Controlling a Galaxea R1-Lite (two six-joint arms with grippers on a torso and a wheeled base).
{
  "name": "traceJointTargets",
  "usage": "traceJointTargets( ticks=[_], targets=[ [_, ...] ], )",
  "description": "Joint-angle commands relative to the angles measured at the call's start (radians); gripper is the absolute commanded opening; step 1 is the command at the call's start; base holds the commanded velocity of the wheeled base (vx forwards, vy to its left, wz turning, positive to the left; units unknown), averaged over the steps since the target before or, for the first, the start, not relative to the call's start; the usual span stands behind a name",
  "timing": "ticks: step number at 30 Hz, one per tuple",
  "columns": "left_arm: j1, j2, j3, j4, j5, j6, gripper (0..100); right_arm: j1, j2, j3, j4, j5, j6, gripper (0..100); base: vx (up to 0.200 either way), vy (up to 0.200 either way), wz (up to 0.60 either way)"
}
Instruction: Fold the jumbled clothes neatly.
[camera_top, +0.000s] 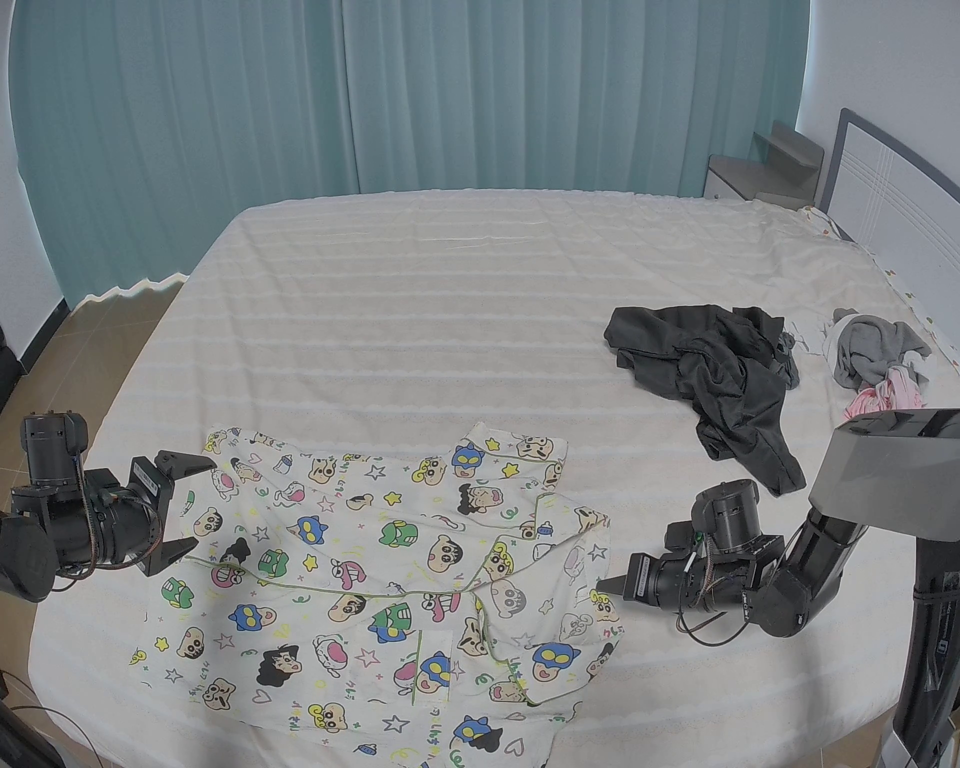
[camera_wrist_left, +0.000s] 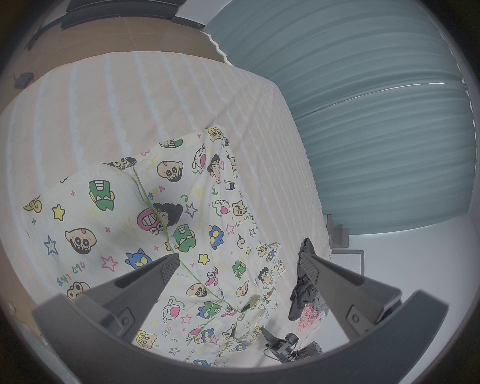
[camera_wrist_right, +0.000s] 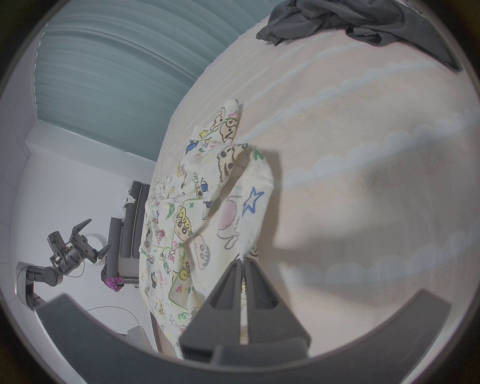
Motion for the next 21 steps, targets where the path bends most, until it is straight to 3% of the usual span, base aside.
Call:
traceJointTargets(
  ticks=[1, 10, 21],
  targets=[
    [0.0, -0.001, 0.0, 0.0, 0.0, 0.0, 100, -0.026, -0.011, 0.013, 0.002, 0.001, -0.001, 0, 0.0, 0.0, 0.0],
    [-0.023, -0.006, 0.012, 0.0, 0.0, -0.003, 100, -0.098, -0.029, 0.064, -0.008, -0.001, -0.018, 0, 0.0, 0.0, 0.0],
    [-0.04, -0.009, 0.017, 0.0, 0.0, -0.003, 100, -0.121, -0.031, 0.087, -0.011, -0.024, -0.033, 0, 0.0, 0.0, 0.0]
  ],
)
